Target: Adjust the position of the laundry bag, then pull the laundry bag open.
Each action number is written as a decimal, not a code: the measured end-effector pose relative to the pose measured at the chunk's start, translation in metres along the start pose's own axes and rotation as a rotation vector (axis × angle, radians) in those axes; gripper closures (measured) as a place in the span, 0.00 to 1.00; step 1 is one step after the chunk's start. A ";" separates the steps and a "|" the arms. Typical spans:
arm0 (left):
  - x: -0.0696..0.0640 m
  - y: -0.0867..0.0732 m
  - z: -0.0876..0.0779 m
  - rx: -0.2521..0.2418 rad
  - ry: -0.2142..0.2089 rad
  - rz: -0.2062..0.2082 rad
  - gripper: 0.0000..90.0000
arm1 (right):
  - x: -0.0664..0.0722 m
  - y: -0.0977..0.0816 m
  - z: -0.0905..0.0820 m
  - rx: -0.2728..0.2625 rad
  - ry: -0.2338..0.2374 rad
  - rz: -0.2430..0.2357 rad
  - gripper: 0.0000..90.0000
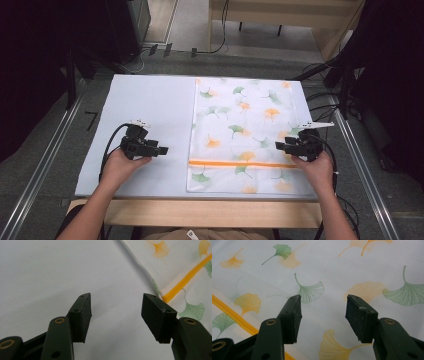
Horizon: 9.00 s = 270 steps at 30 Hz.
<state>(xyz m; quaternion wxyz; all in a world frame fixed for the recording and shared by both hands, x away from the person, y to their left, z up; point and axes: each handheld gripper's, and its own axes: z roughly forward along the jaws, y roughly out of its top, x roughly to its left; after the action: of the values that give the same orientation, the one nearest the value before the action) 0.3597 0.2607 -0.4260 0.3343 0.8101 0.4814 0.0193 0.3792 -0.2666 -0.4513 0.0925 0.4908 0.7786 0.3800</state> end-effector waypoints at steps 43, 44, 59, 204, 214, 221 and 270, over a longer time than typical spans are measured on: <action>-0.045 0.025 0.057 0.043 -0.052 0.107 0.48 | -0.040 -0.034 -0.030 -0.010 -0.128 0.111 0.49; -0.045 0.025 0.058 0.050 -0.047 0.108 0.48 | -0.042 -0.035 -0.029 -0.011 -0.135 0.117 0.49; -0.060 0.028 0.077 0.040 0.009 0.112 0.61 | -0.049 -0.037 -0.017 0.026 -0.131 0.157 0.45; -0.025 0.020 0.002 0.002 -0.088 0.097 0.48 | 0.072 -0.006 -0.008 0.020 0.100 -0.104 0.77; -0.043 0.026 0.015 0.021 -0.115 0.145 0.47 | 0.079 -0.013 0.015 0.164 0.148 -0.076 1.00; -0.057 0.030 0.021 0.022 -0.134 0.189 0.47 | 0.076 -0.018 0.008 0.172 0.091 -0.094 0.96; -0.112 0.039 0.069 0.037 -0.296 0.265 0.64 | 0.081 -0.026 0.016 0.181 0.083 -0.098 0.95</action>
<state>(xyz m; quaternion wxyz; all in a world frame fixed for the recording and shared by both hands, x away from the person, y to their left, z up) 0.3544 0.1239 -0.4249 0.3811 0.8663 0.3163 -0.0649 0.3289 -0.1969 -0.4622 0.0337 0.4424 0.8358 0.3234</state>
